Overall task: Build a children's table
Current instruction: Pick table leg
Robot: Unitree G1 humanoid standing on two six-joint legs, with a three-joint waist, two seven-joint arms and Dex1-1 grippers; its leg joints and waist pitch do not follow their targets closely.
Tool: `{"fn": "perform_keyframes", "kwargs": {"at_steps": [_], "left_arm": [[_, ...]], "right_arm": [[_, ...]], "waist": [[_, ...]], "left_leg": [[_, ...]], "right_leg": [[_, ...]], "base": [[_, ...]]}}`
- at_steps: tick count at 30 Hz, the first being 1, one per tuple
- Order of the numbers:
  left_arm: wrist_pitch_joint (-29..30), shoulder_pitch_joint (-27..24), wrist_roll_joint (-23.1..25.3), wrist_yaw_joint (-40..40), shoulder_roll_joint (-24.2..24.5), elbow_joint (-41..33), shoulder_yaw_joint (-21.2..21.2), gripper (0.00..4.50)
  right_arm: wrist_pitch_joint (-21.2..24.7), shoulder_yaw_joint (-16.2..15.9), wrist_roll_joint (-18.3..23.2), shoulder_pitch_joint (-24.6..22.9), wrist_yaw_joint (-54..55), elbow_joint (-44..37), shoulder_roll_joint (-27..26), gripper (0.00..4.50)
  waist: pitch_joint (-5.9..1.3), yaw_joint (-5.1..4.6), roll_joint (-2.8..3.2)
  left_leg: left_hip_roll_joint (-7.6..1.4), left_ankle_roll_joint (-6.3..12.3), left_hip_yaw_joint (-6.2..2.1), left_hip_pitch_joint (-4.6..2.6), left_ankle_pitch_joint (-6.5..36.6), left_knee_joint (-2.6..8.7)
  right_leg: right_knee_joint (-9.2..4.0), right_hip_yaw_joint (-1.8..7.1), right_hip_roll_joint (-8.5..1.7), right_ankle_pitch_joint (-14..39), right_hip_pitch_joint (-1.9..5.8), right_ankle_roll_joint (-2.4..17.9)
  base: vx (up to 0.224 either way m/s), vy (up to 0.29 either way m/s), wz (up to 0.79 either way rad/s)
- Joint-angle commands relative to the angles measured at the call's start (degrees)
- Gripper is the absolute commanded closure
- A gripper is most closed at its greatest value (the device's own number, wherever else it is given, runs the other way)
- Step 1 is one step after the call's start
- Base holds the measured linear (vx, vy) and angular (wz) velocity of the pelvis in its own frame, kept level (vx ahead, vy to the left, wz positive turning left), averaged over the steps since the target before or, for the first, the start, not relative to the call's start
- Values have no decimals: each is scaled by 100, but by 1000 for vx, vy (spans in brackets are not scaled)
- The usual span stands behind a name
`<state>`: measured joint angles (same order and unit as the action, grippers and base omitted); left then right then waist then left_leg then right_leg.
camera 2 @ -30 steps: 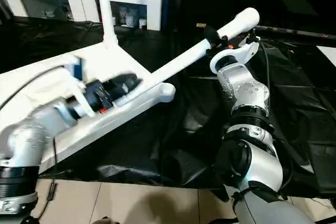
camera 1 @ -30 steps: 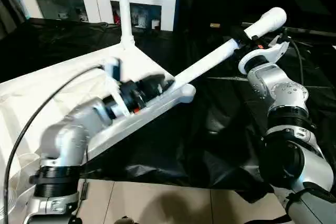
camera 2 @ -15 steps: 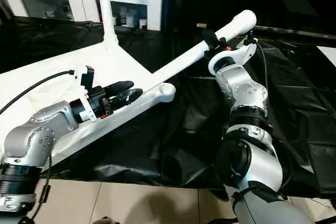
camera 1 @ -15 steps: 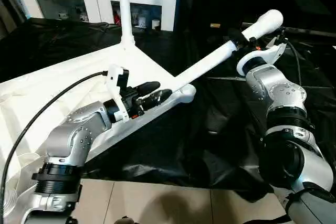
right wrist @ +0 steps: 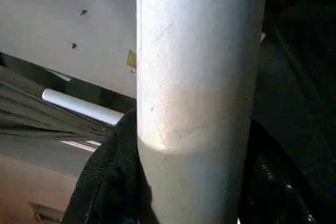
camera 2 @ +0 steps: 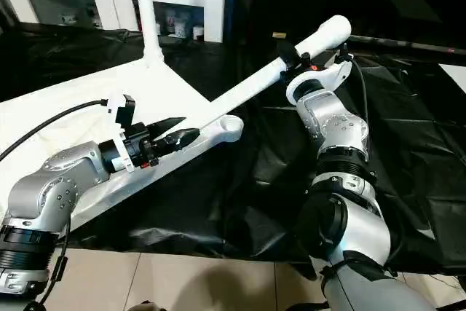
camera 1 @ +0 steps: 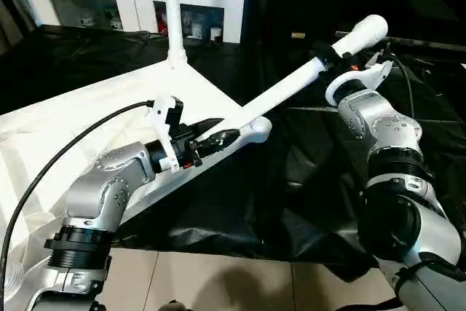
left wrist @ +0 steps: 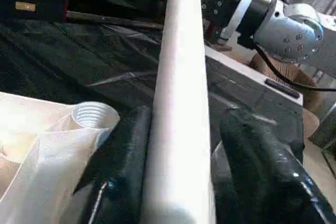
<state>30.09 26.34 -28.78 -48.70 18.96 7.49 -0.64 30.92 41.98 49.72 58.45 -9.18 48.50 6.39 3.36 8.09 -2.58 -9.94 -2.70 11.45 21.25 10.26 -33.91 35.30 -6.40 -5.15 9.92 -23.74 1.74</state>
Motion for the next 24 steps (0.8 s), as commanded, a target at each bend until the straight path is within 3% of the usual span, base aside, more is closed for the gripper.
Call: {"fn": "perform_keyframes", "kwargs": {"at_steps": [1, 9, 17, 18, 23, 24], "left_arm": [[-22, 33, 102, -89, 28, 42, -137, 234], [-213, 110, 745, -156, 370, 151, -594, 298], [-272, 212, 682, -95, 294, 185, -435, 311], [-314, 215, 635, -119, 275, 176, -397, 311], [-436, 221, 557, -166, 291, 120, -255, 311], [-437, 230, 552, -159, 300, 124, -231, 311]], "right_arm": [[4, -51, 93, 189, 48, -14, 6, 272], [15, -35, 106, 202, 43, -13, 38, 272], [14, -36, 115, 198, 42, -20, 47, 272], [16, -46, 112, 194, 41, -20, 48, 272], [6, -322, -161, 139, -75, -55, 112, 272], [8, -325, -160, 137, -93, -55, 111, 238]], "waist": [[-455, -6, -3], [-456, -10, 9], [-458, -6, 11], [-459, -5, -14], [-458, -6, -9], [-457, -7, -6]], "left_leg": [[-308, -45, -135, -79, 610, 354], [-313, -75, -140, -85, 587, 359], [-312, -108, -138, -86, 653, 357], [-309, -92, -136, -78, 636, 354], [-304, -56, -134, -70, 585, 349], [-310, -57, -137, -72, 609, 351]], "right_leg": [[-301, 371, -421, 779, 358, 883], [-287, 373, -422, 732, 354, 881], [-294, 371, -429, 776, 359, 933], [-292, 372, -432, 772, 366, 935], [-293, 372, -433, 753, 367, 936], [-297, 373, -433, 788, 364, 932]], "base": [[0, 0, 0], [0, 0, 0], [0, 0, 0], [0, 0, 0], [0, 0, 0], [0, 0, 0]]}}
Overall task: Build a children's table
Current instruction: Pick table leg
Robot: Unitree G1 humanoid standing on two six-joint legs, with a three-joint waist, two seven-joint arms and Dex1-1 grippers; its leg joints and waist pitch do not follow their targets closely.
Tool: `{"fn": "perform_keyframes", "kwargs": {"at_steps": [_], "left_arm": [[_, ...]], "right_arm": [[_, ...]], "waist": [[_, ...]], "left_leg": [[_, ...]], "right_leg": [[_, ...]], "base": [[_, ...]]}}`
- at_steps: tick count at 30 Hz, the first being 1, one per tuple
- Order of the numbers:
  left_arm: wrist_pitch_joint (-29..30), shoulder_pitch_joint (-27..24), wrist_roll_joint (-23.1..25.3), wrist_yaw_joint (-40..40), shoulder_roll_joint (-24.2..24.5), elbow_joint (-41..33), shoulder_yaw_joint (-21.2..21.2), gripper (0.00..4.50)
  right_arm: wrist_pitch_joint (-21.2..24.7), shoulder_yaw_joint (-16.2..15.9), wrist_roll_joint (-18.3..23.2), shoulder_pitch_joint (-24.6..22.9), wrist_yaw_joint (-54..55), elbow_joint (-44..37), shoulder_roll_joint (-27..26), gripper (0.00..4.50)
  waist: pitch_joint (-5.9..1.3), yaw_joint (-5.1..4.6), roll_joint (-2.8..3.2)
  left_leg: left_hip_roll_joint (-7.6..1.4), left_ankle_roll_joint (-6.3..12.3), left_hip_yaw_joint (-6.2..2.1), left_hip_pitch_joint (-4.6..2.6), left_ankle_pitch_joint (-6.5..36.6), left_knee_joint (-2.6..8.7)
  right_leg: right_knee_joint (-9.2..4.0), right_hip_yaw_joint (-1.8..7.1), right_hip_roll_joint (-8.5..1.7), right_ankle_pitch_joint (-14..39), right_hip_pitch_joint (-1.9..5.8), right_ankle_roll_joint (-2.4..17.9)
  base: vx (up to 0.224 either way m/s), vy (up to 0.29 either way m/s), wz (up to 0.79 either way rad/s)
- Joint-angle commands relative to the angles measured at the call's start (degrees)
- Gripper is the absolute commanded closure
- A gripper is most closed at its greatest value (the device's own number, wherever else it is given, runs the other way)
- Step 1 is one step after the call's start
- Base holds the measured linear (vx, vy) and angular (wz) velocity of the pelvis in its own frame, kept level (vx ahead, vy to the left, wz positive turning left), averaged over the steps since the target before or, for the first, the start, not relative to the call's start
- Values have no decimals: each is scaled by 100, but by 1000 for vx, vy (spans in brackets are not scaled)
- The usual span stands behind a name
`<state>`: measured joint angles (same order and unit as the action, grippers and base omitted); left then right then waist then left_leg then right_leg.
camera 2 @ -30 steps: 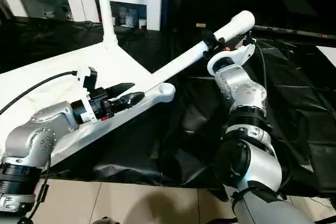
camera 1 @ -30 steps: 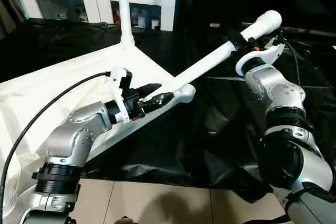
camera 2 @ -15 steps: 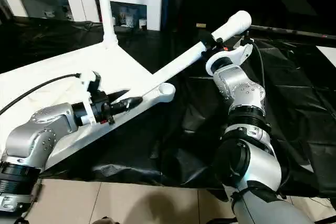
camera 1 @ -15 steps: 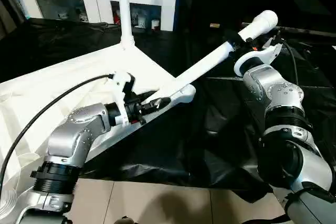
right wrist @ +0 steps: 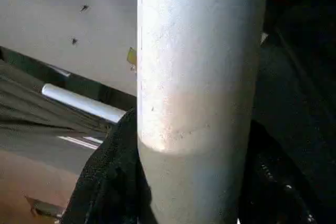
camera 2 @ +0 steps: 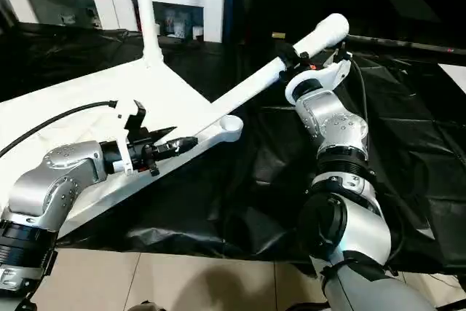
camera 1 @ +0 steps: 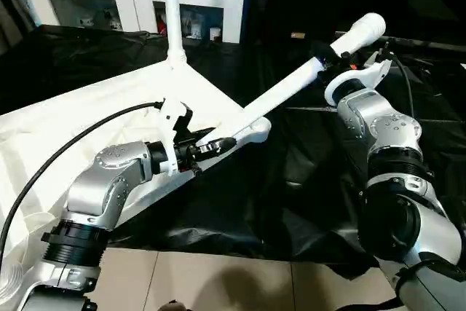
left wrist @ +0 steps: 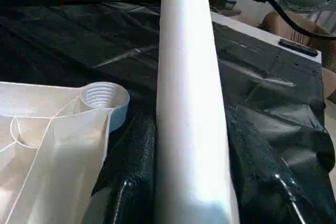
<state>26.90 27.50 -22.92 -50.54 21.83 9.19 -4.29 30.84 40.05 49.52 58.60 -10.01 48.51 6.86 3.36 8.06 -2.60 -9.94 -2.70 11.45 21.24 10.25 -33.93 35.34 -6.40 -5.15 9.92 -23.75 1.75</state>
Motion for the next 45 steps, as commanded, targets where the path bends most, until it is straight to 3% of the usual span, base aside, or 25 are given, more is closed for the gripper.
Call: {"fn": "perform_keyframes", "kwargs": {"at_steps": [1, 6, 10, 12, 15, 17, 18, 19, 20, 22, 26, 28, 30, 31, 32, 33, 34, 36, 39, 41, 45], "left_arm": [[-111, 123, -43, 17, 34, -48, 152, 311], [-125, 172, -194, -31, 203, -149, 430, 311], [-72, 179, -279, -107, 326, -188, 573, 311], [-71, 180, -284, -135, 368, -175, 612, 311], [-79, 161, -265, -180, 464, -152, 665, 311], [-64, 167, -293, -188, 511, -140, 696, 311], [-51, 170, -305, -193, 533, -133, 710, 311], [-48, 177, -297, -195, 561, -114, 723, 311], [-48, 183, -292, -199, 579, -95, 733, 311], [-75, 205, -283, -193, 605, -48, 762, 311], [-32, 225, -315, -216, 640, -53, 766, 311], [48, 214, -314, -305, 701, -103, 724, 311], [159, 178, -296, -416, 791, -168, 654, 311], [189, 161, -298, -459, 825, -191, 626, 311], [189, 161, -298, -459, 825, -191, 626, 311], [235, 131, -302, -528, 875, -236, 583, 311], [235, 131, -302, -528, 875, -236, 583, 311], [320, 112, -298, -557, 922, -289, 541, 311], [371, 111, -301, -575, 927, -306, 542, 311], [454, 81, -353, -736, 975, -404, 476, 311], [593, 48, -419, -912, 1091, -550, 396, 311]], "right_arm": [[30, -118, -114, 118, -36, -60, 59, 217], [148, -122, -66, 21, -103, -151, 78, 162], [273, -211, -69, -102, -160, -218, 137, 145], [302, -221, -68, -153, -181, -234, 167, 113], [419, -457, -206, -324, -496, -495, 279, 86], [311, -933, -612, -500, -853, -766, 426, 74], [150, -1299, -952, -616, -1091, -922, 533, 66], [-189, -1944, -1542, -814, -1468, -1156, 732, 61], [-436, -2379, -1935, -946, -1719, -1301, 874, 54], [-807, -2913, -2451, -1075, -1991, -1374, 1120, 30], [-1293, -3192, -2849, -1103, -2141, -1399, 1335, 1], [-2097, -3517, -3453, -1123, -2072, -1406, 1525, 0], [-3240, -4094, -4389, -1118, -1952, -1335, 1847, 0], [-3568, -4311, -4705, -1106, -1910, -1307, 1971, 0], [-3568, -4311, -4705, -1106, -1910, -1307, 1971, 0], [-4180, -4739, -5320, -1068, -1819, -1229, 2219, 0], [-4180, -4739, -5320, -1068, -1819, -1229, 2219, 0], [-5120, -5201, -6162, -971, -1436, -1083, 2555, 0], [-5575, -5420, -6624, -867, -1133, -816, 2712, 0], [-5807, -5772, -7196, -720, -773, -472, 2842, 0], [-5962, -6009, -7650, -559, -346, -210, 2903, 0]], "waist": [[-455, -4, -6], [-454, -10, -9], [-451, -4, 1], [-452, 0, -3], [-449, 19, 5], [-456, 19, -12], [-454, 36, -18], [-452, 40, -23], [-443, 40, -31], [-431, 41, -34], [-424, 17, -52], [-423, 23, -52], [-425, 18, -45], [-421, 13, -52], [-414, 14, -53], [-414, 24, -56], [-414, 24, -56], [-399, 2, -68], [-395, -23, -72], [-382, -32, -56], [-377, -49, -68]], "left_leg": [[-309, -56, -136, -75, 620, 354], [-309, -71, -139, -84, 636, 357], [-315, -88, -140, -91, 661, 362], [-314, -104, -137, -94, 636, 361], [-313, -108, -139, -88, 658, 364], [-314, -117, -145, -74, 588, 360], [-311, -126, -141, -74, 551, 356], [-307, -159, -144, -57, 496, 351], [-305, -193, -144, -52, 550, 350], [-305, -214, -154, -61, 675, 357], [-315, -126, -158, -80, 759, 353], [-318, -131, -155, -79, 747, 343], [-308, -165, -146, -78, 702, 332], [-302, -138, -140, -85, 711, 332], [-292, -104, -141, -78, 729, 328], [-307, -108, -155, -76, 722, 331], [-307, -108, -155, -76, 722, 331], [-306, -72, -147, -81, 818, 327], [-292, -68, -149, -83, 901, 317], [-293, -79, -152, -81, 974, 317], [-291, -102, -156, -78, 1129, 310]], "right_leg": [[-301, 371, -428, 802, 361, 928], [-295, 370, -428, 825, 356, 930], [-300, 372, -430, 857, 351, 929], [-293, 372, -423, 814, 344, 935], [-305, 376, -429, 832, 358, 889], [-283, 368, -420, 743, 365, 883], [-288, 375, -432, 723, 377, 846], [-288, 370, -430, 708, 383, 816], [-309, 370, -437, 803, 385, 749], [-335, 376, -452, 1073, 383, 691], [-350, 384, -451, 1241, 367, 785], [-339, 381, -449, 1198, 357, 826], [-318, 372, -431, 1103, 349, 852], [-320, 383, -428, 1065, 352, 865], [-327, 386, -422, 1073, 358, 878], [-317, 374, -431, 1084, 360, 890], [-317, 374, -431, 1084, 360, 890], [-336, 385, -428, 1176, 355, 894], [-334, 387, -398, 1245, 357, 892], [-337, 388, -386, 1301, 349, 878], [-338, 398, -384, 1422, 347, 810]], "base": [[0, 0, 0], [0, 0, 0], [0, 0, 0], [0, 0, 0], [0, 0, 0], [0, 0, 0], [0, 0, 0], [0, 0, 0], [0, 0, 0], [0, 0, 0], [0, 0, 0], [0, 0, 0], [0, 0, 0], [0, 0, 0], [0, 0, 0], [0, 0, 0], [0, 0, 0], [0, 0, 0], [0, 0, 0], [0, 0, 0], [0, 0, 0]]}}
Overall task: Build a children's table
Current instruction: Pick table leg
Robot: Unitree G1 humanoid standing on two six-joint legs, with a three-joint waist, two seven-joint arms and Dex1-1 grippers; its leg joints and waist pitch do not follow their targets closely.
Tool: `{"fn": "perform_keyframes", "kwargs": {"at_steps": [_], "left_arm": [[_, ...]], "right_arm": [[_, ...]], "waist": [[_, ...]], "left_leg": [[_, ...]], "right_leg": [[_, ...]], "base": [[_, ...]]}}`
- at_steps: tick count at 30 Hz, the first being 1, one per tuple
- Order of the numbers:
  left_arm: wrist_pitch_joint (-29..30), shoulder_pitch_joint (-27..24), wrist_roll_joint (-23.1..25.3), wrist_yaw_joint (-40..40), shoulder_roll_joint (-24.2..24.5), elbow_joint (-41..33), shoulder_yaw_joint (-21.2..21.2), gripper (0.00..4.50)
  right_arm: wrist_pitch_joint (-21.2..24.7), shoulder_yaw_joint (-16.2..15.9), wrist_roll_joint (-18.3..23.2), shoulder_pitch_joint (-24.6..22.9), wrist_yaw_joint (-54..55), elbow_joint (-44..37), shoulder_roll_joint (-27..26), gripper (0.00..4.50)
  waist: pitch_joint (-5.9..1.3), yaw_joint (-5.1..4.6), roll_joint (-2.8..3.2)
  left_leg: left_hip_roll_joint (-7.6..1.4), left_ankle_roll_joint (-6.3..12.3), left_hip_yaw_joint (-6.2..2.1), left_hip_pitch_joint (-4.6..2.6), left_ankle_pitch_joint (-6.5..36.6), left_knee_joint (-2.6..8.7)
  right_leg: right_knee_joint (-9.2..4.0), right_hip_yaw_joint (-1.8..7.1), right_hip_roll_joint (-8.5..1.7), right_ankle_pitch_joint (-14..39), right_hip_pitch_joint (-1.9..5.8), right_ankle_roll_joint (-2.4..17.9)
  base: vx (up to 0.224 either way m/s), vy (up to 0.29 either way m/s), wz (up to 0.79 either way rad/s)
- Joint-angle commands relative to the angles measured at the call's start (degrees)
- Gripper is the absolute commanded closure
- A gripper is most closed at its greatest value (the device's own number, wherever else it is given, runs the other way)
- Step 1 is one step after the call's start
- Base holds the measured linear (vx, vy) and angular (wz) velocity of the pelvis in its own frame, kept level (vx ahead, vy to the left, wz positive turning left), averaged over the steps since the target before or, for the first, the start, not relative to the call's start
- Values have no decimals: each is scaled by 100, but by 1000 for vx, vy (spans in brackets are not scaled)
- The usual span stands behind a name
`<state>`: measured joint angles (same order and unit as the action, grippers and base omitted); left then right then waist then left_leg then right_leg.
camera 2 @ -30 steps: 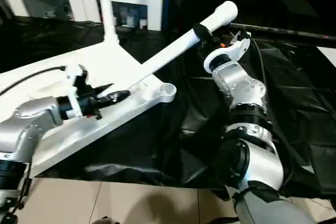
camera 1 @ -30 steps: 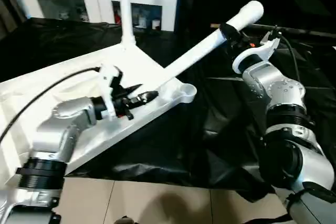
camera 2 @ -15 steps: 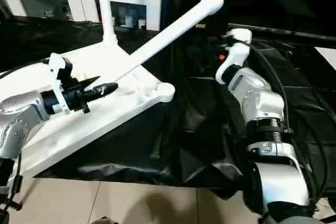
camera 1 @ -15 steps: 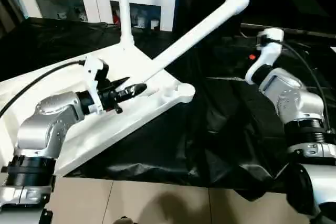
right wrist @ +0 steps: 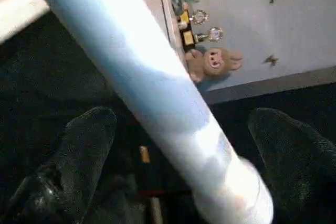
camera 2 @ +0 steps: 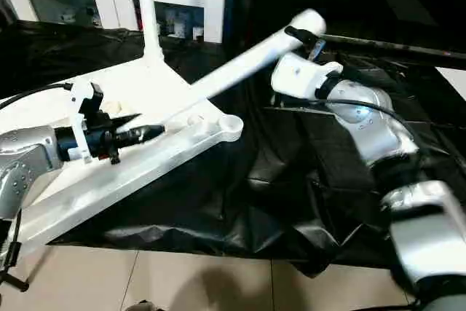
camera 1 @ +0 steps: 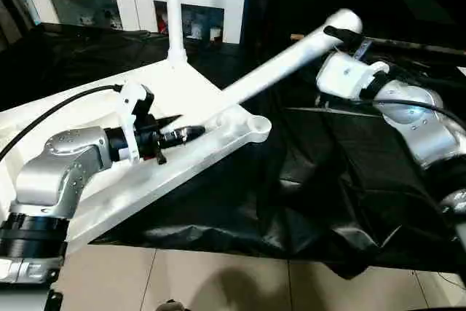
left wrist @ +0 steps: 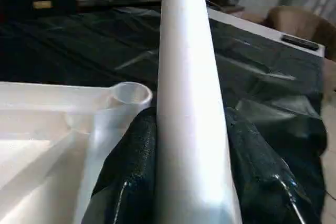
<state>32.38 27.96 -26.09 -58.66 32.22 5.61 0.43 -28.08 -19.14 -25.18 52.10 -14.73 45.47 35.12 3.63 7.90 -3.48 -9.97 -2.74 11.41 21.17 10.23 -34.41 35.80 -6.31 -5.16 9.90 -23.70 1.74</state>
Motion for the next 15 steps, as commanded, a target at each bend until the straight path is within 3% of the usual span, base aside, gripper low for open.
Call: {"fn": "perform_keyframes", "kwargs": {"at_steps": [1, 5, 7, 8, 12, 13, 15], "left_arm": [[101, -13, -113, -174, 112, -245, -111, 311], [230, -74, -166, -355, 262, -397, -154, 311], [298, -89, -194, -403, 338, -491, -91, 311], [295, -89, -186, -408, 357, -505, -74, 311], [396, -79, -250, -445, 523, -564, 3, 311], [471, -108, -294, -508, 619, -643, 27, 311], [504, -135, -310, -548, 687, -698, 53, 311]], "right_arm": [[-140, -174, -299, 157, 232, 250, 92, 0], [-243, -376, -650, 297, 499, 671, 130, 0], [-339, -515, -888, 399, 660, 1023, 166, 0], [-358, -520, -893, 413, 653, 1097, 170, 29], [-444, -581, -971, 422, 649, 1382, 204, 54], [-485, -630, -1010, 417, 603, 1514, 207, 68], [-515, -666, -1033, 404, 530, 1582, 204, 80]], "waist": [[-403, -46, 42], [-399, -105, 32], [-388, -132, -2], [-391, -147, 9], [-381, -187, 3], [-382, -197, -41], [-381, -216, -26]], "left_leg": [[-293, -127, -154, -82, 1243, 357], [-287, -180, -158, -77, 1390, 349], [-285, -184, -157, -70, 1455, 347], [-283, -193, -158, -72, 1481, 338], [-279, -173, -165, -54, 1515, 336], [-280, -168, -161, -51, 1503, 334], [-283, -158, -162, -45, 1440, 331]], "right_leg": [[-384, 388, -377, 1479, 328, 785], [-371, 394, -357, 1500, 322, 785], [-378, 393, -357, 1610, 320, 775], [-381, 395, -359, 1647, 318, 770], [-374, 398, -347, 1640, 321, 744], [-375, 397, -345, 1650, 324, 741], [-357, 403, -347, 1544, 325, 800]], "base": [[0, 0, 0], [0, 0, 0], [0, 0, 0], [0, 0, 0], [0, 0, 0], [0, 0, 0], [0, 0, 0]]}}
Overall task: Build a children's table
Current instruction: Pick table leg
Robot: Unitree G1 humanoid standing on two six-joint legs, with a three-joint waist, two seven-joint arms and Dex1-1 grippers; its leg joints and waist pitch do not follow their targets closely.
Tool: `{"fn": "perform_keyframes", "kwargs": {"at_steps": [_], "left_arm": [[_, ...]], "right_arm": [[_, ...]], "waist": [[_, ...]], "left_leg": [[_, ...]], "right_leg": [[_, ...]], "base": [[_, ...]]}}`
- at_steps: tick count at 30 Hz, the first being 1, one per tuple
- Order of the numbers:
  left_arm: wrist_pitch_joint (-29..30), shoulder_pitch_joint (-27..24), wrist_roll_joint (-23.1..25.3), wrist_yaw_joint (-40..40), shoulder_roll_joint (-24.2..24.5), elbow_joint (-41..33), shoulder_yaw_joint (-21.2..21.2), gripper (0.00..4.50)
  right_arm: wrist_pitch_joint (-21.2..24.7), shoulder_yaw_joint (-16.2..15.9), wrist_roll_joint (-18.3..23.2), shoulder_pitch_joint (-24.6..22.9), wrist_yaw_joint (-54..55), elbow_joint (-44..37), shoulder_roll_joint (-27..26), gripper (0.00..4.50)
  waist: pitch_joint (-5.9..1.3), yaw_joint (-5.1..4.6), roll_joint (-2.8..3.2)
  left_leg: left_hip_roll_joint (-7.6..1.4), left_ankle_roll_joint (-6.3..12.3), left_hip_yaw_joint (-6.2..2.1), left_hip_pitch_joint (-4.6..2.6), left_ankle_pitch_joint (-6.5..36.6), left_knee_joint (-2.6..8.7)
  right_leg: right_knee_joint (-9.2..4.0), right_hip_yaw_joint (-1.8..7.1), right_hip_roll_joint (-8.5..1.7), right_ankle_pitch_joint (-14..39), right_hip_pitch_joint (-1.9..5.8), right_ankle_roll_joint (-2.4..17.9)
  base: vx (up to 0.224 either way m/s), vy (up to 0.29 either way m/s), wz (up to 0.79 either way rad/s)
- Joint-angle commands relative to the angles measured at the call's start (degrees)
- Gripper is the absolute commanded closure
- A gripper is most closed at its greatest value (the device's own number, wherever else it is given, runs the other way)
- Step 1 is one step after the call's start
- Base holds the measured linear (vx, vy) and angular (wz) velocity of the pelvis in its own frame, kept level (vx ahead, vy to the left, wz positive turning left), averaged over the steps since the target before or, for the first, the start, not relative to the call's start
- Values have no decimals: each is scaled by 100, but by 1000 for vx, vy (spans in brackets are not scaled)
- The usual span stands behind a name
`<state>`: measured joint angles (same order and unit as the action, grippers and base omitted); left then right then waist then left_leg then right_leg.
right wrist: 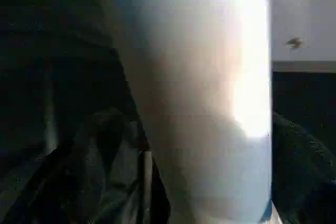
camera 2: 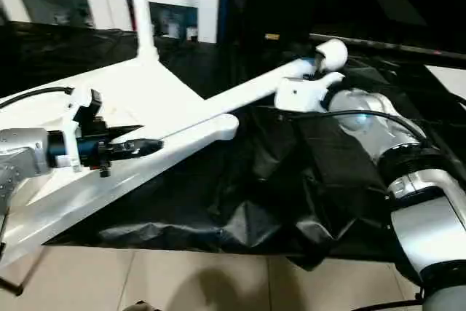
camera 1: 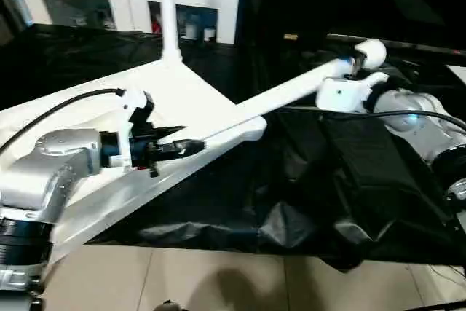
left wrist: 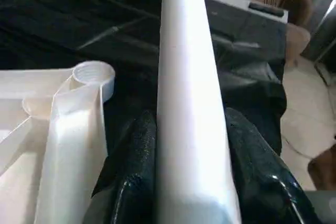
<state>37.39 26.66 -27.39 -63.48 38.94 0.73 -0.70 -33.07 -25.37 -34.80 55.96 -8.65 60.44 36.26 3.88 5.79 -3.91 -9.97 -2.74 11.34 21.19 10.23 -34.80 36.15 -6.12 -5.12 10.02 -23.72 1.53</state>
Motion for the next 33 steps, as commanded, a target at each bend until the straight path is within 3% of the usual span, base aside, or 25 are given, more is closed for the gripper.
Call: {"fn": "perform_keyframes", "kwargs": {"at_steps": [1, 14, 15, 21, 27, 29, 30, 33], "left_arm": [[12, -13, -181, -76, 51, -216, 175, 311], [2, 89, -160, -47, 224, -229, 273, 312], [-35, 185, -126, 127, 160, -96, 369, 256], [-362, 445, -120, 441, 48, 266, 782, 205], [-996, 909, -230, 1254, -283, 743, 1569, 195], [-1196, 1167, -258, 1854, -562, 1017, 1914, 195], [-1234, 1220, -272, 1988, -631, 1082, 1983, 195], [-1267, 1178, -10, 2266, -667, 1079, 1787, 195]], "right_arm": [[-54, -50, -76, 27, -95, 148, 73, 87], [-341, -23, 40, -9, -410, 557, -107, 208], [-357, 39, 126, -51, -513, 573, -136, 219], [-356, 173, 276, -118, -628, 714, -165, 248], [-53, 672, 902, -262, -1082, 902, -284, 254], [299, 990, 1301, -348, -1310, 1050, -406, 255], [423, 1099, 1429, -375, -1358, 1097, -449, 255], [793, 1587, 1999, -460, -1497, 1155, -656, 255]], "waist": [[-407, -9, 14], [-401, -60, 32], [-401, -61, 33], [-407, -47, 35], [-422, -52, 45], [-429, -49, 5], [-423, -30, 30], [-438, -18, 18]], "left_leg": [[-283, -153, -153, -48, 1427, 366], [-286, -103, -151, -60, 1446, 359], [-282, -99, -151, -54, 1450, 358], [-280, -96, -158, -61, 1451, 353], [-284, -66, -160, -55, 1471, 351], [-287, -19, -149, -57, 1428, 341], [-281, 6, -149, -59, 1420, 334], [-312, 24, -169, -42, 1292, 345]], "right_leg": [[-389, 389, -352, 1493, 326, 834], [-379, 405, -341, 1439, 321, 963], [-382, 407, -344, 1425, 327, 978], [-388, 410, -339, 1473, 327, 965], [-381, 415, -337, 1285, 342, 1036], [-365, 418, -335, 1208, 340, 1090], [-375, 423, -342, 1216, 338, 1128], [-354, 417, -369, 1150, 351, 1144]], "base": [[0, 0, 0], [0, 0, 0], [0, 0, 0], [0, 0, 0], [0, 0, 0], [0, 0, 0], [0, 0, 0], [0, 0, 0]]}}
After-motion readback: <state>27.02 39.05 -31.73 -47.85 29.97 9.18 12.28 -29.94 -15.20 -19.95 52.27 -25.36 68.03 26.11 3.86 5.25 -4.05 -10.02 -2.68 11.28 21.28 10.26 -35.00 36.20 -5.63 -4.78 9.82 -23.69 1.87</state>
